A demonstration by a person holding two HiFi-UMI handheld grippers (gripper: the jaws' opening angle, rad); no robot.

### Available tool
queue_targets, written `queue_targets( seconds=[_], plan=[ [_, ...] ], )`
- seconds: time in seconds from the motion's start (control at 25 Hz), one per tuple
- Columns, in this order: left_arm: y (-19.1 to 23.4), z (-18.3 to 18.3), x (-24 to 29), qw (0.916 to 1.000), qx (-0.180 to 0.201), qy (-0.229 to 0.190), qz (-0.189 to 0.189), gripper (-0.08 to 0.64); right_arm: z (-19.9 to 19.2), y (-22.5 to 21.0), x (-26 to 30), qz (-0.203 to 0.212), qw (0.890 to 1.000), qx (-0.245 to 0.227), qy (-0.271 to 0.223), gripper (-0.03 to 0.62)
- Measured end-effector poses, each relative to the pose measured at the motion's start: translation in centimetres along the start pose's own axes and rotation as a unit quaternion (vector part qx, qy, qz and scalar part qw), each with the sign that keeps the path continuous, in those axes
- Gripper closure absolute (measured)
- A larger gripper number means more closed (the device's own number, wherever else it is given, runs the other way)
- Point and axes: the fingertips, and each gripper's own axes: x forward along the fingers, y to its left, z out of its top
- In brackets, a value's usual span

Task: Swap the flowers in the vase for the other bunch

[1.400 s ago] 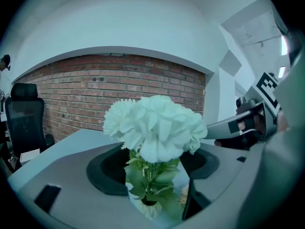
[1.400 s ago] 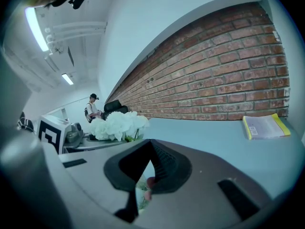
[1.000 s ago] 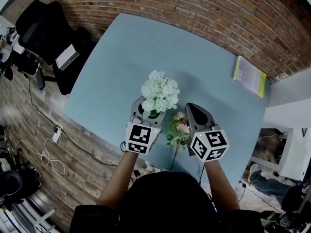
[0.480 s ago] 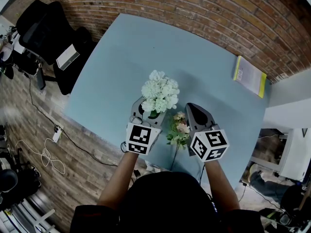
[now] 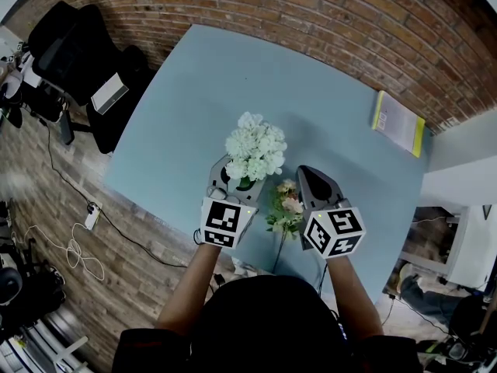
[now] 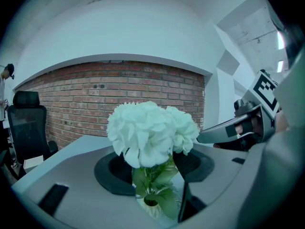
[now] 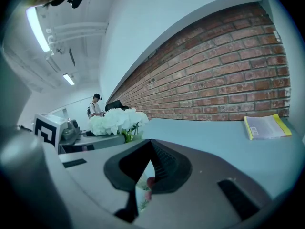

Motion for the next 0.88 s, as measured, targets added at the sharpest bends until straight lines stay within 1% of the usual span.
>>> queue_targets(
  seconds=[0.08,0.24,0.68,0.88],
  plan=[
    [0.0,0.2,0.0,1.0,0.0,-0.002,-0.002,0.314,0.1,0.1,-0.1,0.0,1.0,0.0,-0.001,0.58],
    [0.0,0.6,-0.4,0.9999,-0.014,-0.006,-0.005,0.314,0.1,0.3,-0.2,0.0,1.0,-0.003,-0.001,0.578],
    [-0.2,1.9,-1.2,0.9996,-0.01,-0.025,-0.005,0.314,0.3,0.6,-0.9,0.0,1.0,-0.01,-0.006,0.58],
    [-0.3,3.2,-1.8,0.9993,-0.004,-0.037,-0.007,0.314,0.8,1.2,-1.4,0.002,1.0,-0.014,-0.012,0.58]
  ],
)
